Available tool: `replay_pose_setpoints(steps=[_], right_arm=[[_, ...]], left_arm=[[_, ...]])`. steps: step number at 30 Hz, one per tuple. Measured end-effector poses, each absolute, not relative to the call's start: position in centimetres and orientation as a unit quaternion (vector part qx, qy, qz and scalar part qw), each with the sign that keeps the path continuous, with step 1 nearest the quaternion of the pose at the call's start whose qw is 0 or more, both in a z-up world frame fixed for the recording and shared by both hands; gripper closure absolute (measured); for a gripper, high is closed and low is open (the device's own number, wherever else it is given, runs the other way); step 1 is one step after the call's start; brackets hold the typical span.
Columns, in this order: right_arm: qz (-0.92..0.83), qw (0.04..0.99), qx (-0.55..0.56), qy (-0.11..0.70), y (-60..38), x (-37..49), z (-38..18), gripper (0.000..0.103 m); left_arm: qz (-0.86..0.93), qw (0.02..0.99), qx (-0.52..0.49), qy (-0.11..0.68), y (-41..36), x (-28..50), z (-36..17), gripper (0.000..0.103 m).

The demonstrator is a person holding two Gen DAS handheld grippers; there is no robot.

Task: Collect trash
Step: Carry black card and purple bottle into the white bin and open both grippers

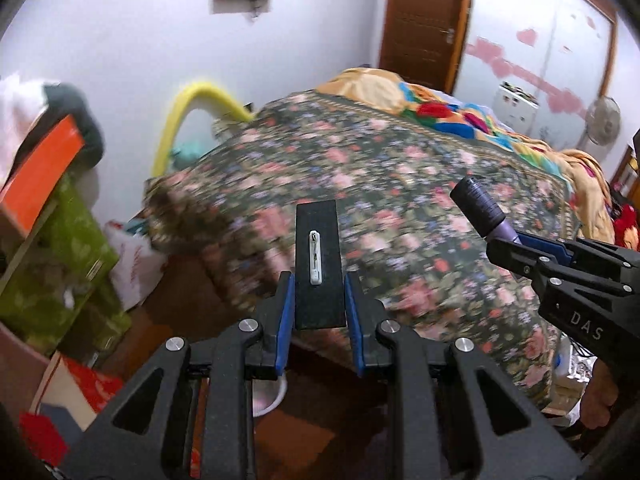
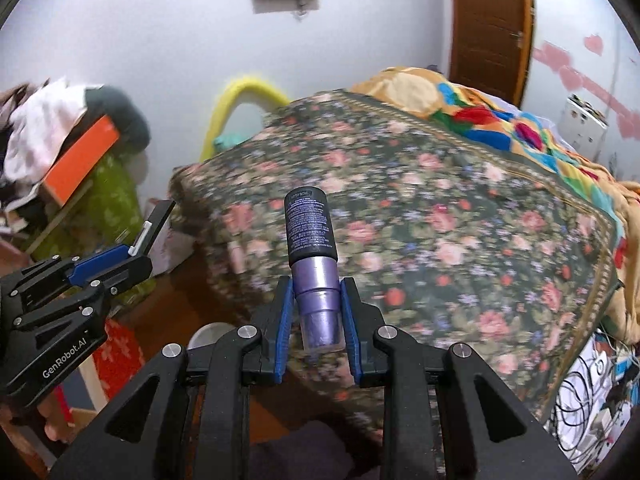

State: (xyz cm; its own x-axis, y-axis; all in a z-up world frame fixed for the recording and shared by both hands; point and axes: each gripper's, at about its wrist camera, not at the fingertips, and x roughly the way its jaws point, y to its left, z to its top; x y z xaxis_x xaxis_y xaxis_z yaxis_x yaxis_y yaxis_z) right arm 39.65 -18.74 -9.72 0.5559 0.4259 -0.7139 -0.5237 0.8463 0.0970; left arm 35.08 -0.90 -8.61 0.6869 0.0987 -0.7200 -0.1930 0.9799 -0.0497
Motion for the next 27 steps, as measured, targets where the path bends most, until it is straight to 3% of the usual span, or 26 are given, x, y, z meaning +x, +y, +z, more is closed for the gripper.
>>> replay_pose_setpoints(steps=[12,27], right_arm=[[0.331,0.847,-0.121,0.398,-8.9,36.6,-11.8,0.081],[0.38,0.769,-0.187,0.48,1.3,34.9,-19.7,0.081]], left_arm=[[0.143,0.893,-0.117,0.411,8.6,29.7,-13.2,0.079],[0.151,0.843,-0.178,0.485,14.4,30.1,-22.8,0.079]])
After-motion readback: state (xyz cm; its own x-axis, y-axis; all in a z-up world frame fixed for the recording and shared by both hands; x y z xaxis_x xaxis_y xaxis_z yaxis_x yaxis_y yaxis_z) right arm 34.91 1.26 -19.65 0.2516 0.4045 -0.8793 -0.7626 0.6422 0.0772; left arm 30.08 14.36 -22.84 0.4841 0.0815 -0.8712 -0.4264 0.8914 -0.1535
